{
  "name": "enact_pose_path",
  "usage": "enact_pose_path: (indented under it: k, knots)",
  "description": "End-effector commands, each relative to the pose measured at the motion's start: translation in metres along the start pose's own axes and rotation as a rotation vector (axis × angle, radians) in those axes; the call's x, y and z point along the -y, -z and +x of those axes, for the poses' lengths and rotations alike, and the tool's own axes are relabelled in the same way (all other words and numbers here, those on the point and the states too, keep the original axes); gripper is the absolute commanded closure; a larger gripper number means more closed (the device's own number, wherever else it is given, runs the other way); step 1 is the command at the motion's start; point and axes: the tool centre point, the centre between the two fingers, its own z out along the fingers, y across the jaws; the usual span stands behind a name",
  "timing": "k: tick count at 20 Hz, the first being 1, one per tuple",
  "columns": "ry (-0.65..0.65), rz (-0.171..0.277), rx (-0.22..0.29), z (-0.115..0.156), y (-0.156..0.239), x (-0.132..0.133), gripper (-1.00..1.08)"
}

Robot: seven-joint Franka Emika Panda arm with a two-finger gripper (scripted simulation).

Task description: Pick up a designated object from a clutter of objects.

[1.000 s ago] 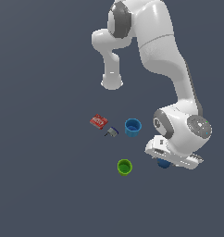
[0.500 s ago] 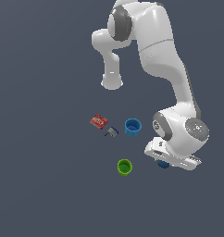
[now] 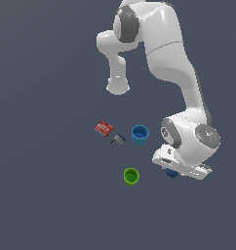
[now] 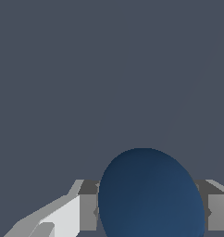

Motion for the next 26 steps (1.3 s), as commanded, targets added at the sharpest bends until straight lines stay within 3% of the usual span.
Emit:
enact_pose_path:
  k: [1,13,26]
  knots:
    - [0.000,0.001,-0.001,0.000,0.003,0.000,1.08]
    - [0.000,0.001,-0.001,-0.008,0.063,-0.015,1.08]
    - [0.000,0.001,0.000,-0.025,0.205,-0.048,1.08]
